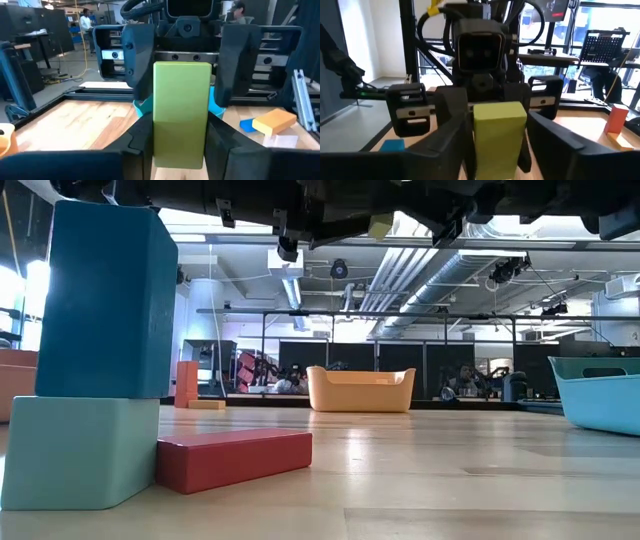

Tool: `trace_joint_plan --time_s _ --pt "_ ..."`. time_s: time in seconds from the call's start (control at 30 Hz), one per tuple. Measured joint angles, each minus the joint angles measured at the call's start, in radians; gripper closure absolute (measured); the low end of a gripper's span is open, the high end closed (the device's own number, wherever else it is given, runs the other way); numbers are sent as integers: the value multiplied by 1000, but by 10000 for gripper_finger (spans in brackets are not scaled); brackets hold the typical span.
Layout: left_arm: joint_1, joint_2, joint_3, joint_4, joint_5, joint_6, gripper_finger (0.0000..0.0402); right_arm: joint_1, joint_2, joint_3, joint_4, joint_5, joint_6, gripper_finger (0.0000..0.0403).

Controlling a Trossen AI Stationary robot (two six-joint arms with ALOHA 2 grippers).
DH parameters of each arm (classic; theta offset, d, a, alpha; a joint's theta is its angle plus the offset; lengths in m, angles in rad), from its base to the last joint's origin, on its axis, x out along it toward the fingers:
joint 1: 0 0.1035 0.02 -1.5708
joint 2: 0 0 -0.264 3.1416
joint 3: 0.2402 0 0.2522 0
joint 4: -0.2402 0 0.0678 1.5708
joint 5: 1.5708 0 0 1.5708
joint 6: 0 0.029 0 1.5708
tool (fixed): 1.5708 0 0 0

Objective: Sort blocks by size
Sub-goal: Put the green medium block into the orange bin

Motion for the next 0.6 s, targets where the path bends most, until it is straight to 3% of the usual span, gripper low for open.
trace_joint_plan --time_s 0.07,0.17,0.3,0.43,0.6 --pt "-5 0 0 -6 -23 27 307 0 0 0 -2 0 -1 173" --pt "-31 -35 0 -88 -179 54 307 0 -18 0 -3 5 -23 151" --pt "-79 -175 0 -397 -382 13 307 28 -89 0 -16 68 -58 145" --pt "-152 -344 0 -712 -507 -195 307 68 -157 0 -57 124 -95 143" --pt "-207 -521 1 -1131 -478 -582 307 95 -174 0 -95 131 -98 143"
